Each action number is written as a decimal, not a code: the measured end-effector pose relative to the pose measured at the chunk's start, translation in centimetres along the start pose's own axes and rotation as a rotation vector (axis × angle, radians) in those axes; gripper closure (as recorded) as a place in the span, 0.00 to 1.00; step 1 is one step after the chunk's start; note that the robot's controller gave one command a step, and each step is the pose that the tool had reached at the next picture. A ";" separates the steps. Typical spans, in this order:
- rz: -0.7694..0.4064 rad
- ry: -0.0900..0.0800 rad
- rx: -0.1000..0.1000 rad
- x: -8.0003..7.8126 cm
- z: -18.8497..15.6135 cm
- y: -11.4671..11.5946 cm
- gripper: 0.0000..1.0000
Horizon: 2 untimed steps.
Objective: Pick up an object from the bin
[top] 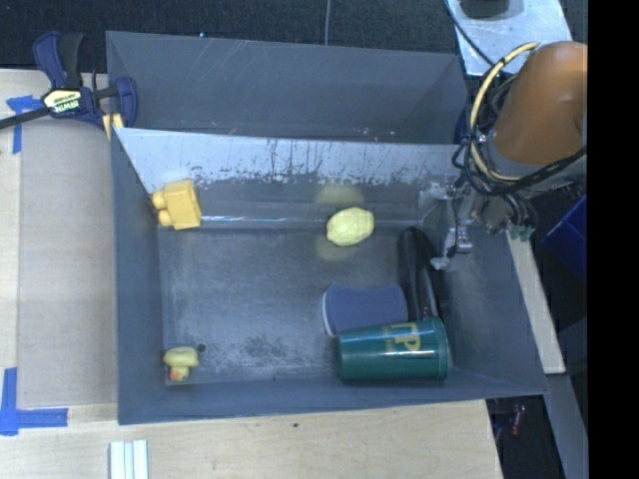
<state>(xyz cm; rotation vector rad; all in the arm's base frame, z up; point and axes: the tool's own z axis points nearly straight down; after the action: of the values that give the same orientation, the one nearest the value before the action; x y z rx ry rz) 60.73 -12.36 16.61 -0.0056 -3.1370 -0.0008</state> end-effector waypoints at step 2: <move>-0.177 -0.009 0.002 1.7 4.5 5.8 0.00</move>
Offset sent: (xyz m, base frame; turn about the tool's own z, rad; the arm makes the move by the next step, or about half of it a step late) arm -0.0362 0.1180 -0.0961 -0.3562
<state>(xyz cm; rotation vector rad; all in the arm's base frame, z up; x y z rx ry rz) 59.07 -6.54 12.10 0.2729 -3.1343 0.0017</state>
